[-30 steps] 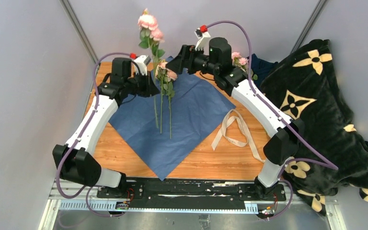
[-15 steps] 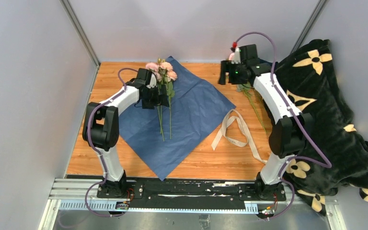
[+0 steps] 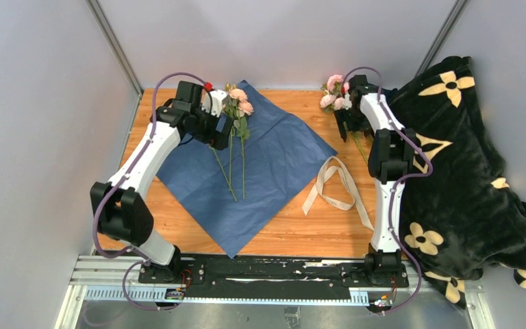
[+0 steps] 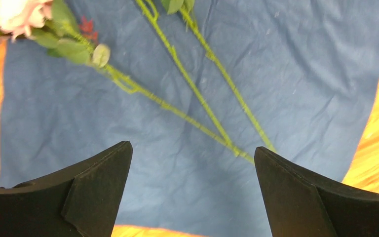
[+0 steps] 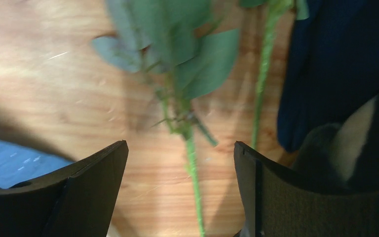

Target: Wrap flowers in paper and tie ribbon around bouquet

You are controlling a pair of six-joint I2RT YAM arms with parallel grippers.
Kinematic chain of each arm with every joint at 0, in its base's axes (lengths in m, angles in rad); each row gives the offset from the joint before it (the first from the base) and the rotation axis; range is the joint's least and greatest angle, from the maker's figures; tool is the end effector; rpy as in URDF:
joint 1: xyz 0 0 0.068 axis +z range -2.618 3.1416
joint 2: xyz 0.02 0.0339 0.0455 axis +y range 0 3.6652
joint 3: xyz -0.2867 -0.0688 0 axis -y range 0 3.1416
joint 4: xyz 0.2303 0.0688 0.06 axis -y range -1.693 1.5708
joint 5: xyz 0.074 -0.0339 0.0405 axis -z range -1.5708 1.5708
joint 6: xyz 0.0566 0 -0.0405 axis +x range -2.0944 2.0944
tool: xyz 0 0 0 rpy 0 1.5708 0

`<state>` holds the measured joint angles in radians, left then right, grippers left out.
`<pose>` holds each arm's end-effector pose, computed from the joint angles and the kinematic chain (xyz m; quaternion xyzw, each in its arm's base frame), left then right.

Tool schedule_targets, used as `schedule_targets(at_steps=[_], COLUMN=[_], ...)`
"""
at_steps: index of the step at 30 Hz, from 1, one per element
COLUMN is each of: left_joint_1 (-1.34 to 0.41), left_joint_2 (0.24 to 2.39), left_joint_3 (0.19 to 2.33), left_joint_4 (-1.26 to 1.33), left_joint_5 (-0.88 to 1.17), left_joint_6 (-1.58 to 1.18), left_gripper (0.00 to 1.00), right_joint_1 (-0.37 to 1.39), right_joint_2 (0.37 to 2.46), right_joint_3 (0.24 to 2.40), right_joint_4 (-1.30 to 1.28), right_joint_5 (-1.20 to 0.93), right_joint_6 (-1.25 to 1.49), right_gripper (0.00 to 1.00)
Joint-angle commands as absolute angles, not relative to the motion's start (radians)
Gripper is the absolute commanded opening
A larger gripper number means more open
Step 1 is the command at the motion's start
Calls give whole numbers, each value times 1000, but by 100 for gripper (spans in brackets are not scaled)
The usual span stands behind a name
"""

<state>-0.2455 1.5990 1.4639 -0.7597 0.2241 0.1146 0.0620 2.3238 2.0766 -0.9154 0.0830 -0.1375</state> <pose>0.3318 -0.0961 0.3277 0.2044 0.9157 -0.1268 0.3219 0.5051 0.0267 0.2048 -0.0891 0.9744 -0.0482 0.2008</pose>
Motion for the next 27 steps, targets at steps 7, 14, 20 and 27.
schedule_targets(at_steps=[7,14,20,27], left_joint_1=[-197,-183,-181,-174], left_joint_2=[1479,1483,1469,1464], left_joint_3=[1298,1277,1278,1275], left_joint_4=[-939,-903,-890,-888], left_joint_5=[196,175,185,168], left_joint_6=[400,370,378,396], left_gripper=[100,100,100,100], right_joint_1=[-24,-35,-31,45], right_joint_2=[2447,2449,2272,1890], right_joint_3=[2198,2199,2249,2221], right_joint_4=[-1006,-1014,-992,-883], right_joint_5=[-156,-156,-45,56], right_joint_6=[-245,-299,-367,-284], right_gripper=[72,13,0,0])
